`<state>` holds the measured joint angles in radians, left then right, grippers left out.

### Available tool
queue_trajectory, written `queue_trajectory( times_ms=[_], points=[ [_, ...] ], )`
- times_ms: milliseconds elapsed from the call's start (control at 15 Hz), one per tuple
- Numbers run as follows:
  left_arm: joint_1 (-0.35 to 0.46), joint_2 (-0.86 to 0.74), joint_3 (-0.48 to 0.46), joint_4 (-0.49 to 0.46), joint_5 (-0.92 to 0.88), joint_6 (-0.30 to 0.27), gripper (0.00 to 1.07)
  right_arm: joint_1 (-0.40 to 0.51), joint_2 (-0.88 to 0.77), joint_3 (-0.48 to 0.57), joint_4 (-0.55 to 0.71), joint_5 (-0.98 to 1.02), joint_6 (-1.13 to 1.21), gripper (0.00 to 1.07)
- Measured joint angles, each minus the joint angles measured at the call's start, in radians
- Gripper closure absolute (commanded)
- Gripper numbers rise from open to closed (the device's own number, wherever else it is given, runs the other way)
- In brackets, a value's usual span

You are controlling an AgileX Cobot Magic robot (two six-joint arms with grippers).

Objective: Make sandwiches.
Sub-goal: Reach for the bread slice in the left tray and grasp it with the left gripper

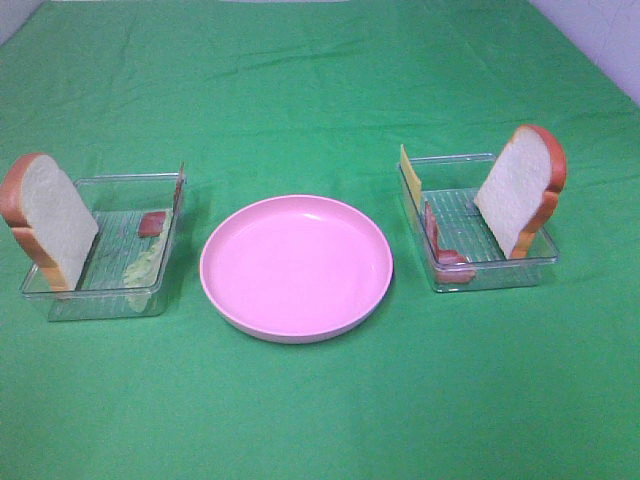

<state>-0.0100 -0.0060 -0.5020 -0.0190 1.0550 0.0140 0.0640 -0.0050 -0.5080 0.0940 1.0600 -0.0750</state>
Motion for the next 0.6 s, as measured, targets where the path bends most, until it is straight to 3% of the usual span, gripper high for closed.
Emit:
queue_trajectory(
  times_ms=[600],
  points=[
    [0.0,0.0,0.0,0.0,0.0,0.0,0.28,0.0,0.0,0.0,0.0,0.0,0.0,0.27]
  ],
)
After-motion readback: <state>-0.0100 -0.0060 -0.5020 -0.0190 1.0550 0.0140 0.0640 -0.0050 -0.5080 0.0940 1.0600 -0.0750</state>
